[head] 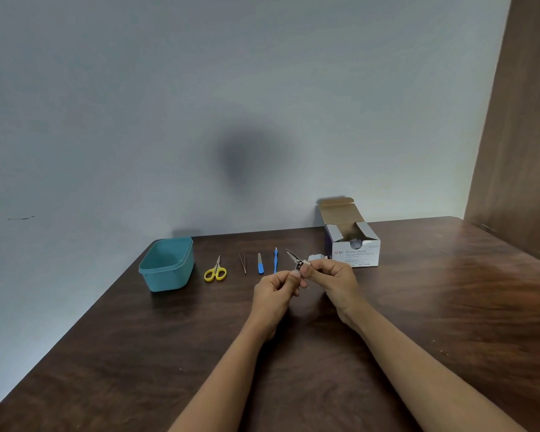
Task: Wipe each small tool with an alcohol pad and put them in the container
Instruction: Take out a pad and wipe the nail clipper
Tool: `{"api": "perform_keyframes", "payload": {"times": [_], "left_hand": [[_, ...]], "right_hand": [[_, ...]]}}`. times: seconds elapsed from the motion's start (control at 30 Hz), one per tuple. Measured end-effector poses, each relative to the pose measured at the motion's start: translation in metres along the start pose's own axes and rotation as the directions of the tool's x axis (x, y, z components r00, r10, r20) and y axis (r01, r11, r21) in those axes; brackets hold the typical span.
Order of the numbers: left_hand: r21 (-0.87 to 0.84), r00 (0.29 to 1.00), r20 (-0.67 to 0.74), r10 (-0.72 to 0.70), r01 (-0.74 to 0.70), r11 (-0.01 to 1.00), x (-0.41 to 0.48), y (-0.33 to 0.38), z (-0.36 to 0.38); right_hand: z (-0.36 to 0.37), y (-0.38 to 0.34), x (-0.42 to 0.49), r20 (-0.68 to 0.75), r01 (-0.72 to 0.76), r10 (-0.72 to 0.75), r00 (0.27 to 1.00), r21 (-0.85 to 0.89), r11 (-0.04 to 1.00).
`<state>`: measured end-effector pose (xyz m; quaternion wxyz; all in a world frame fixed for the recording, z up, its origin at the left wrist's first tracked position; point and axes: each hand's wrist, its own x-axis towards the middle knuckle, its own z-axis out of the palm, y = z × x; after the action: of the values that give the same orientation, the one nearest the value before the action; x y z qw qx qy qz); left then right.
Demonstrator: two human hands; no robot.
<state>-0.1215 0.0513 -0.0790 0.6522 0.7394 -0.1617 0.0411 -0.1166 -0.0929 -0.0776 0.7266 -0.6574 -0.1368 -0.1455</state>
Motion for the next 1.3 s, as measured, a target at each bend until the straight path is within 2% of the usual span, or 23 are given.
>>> {"api": "perform_keyframes", "payload": {"times": [0.37, 0.5, 0.77, 1.0, 1.3], "left_hand": [[-0.023, 1.000, 0.031, 0.003, -0.002, 1.000, 0.001, 0.001, 0.001], [0.000, 0.998, 0.060, -0.013, 0.013, 1.000, -0.002, 0.004, 0.002], [-0.006, 1.000, 0.021, 0.007, -0.006, 1.000, -0.002, 0.004, 0.002], [0.023, 1.000, 0.022, -0.005, 0.004, 1.000, -0.001, 0.004, 0.002], [0.008, 0.999, 0.048, -0.023, 0.022, 1.000, -0.002, 0.005, 0.002]], "right_hand": [[-0.001, -0.008, -0.003, 0.117, -0.003, -0.001, 0.993, 0.039, 0.999], [-0.001, -0.007, -0.003, 0.090, -0.004, 0.002, 0.996, 0.022, 1.000], [0.005, -0.008, -0.004, -0.003, 0.070, -0.070, 0.998, -0.034, 0.997], [0.006, -0.005, -0.002, 0.050, 0.081, -0.081, 0.995, 0.003, 0.997], [0.006, 0.006, 0.003, -0.023, 0.070, -0.070, 0.997, -0.023, 0.997]]}}
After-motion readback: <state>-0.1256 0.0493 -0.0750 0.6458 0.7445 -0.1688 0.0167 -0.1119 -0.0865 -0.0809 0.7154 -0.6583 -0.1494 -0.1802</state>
